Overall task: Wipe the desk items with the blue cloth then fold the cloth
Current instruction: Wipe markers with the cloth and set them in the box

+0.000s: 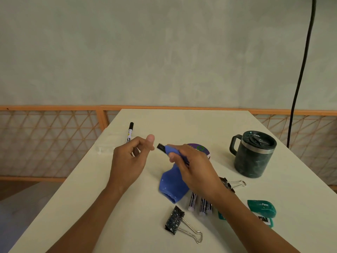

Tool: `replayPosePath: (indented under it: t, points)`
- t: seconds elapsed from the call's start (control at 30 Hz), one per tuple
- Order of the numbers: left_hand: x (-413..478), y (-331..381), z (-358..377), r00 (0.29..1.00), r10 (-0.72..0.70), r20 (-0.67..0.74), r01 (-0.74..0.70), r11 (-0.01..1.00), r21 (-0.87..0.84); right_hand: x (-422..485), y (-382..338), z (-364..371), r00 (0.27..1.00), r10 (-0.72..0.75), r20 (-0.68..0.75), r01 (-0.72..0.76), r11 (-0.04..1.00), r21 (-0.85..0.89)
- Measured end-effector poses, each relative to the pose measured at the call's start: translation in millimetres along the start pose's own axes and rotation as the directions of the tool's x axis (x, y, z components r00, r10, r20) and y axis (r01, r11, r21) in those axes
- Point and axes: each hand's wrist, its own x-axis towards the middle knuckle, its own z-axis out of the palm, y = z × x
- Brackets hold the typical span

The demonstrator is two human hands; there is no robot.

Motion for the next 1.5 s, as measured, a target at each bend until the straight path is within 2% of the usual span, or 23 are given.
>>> replayPosePath:
  t: [0.07,0.33,0.4,0.5,0.73,0.97,1.13,1.27,1.5]
  points:
    - [-0.7,-0.7,-1.0,0.999,0.004,0.054,-0.004,1.0,0.005,-0.3,1.8,4.6,0.998,-0.055,0.006,0.056,0.997,-0.057]
    - [-1.5,-5.5,0.0,0.98,0.078,0.186,-0.107,0.983,0.152,-2.2,7.3,5.8,0.995,-0.095,-0.009,0.093,0.992,-0.09]
    - [-2.4,-3.0,1.7,0.977,0.064,0.202,-0.086,0.991,0.105,-2.2,8.3,8.2,0.99,-0.139,-0.012,0.135,0.974,-0.182]
    - [-2.6,0.8,1.6,0.979,0.059,0.193,-0.072,0.996,0.059,-0.2,6.6,11.8,0.975,-0.223,0.016,0.21,0.888,-0.41]
    - [-2.5,-2.0,2.0,0.972,0.122,0.2,-0.145,0.984,0.108,0.9,7.5,8.7,0.977,-0.201,0.069,0.207,0.83,-0.519]
    - [6.9,-5.6,-11.1,0.984,0.095,0.149,-0.11,0.989,0.095,-0.2,14.7,3.4,0.98,-0.201,0.013,0.179,0.841,-0.51]
    - [11.6,-13.4,-19.9,0.99,0.094,0.104,-0.102,0.992,0.078,1.1,15.4,-1.2,0.985,-0.101,0.138,0.154,0.872,-0.465]
    - [19.0,-20.0,-30.3,0.997,0.074,0.014,-0.075,0.996,0.052,1.6,17.0,-8.0,0.986,-0.074,0.151,0.121,0.937,-0.328]
    - [18.3,-21.1,-28.2,0.999,0.022,-0.027,-0.024,0.998,-0.054,-1.0,21.0,1.2,0.994,-0.096,0.057,0.105,0.979,-0.177]
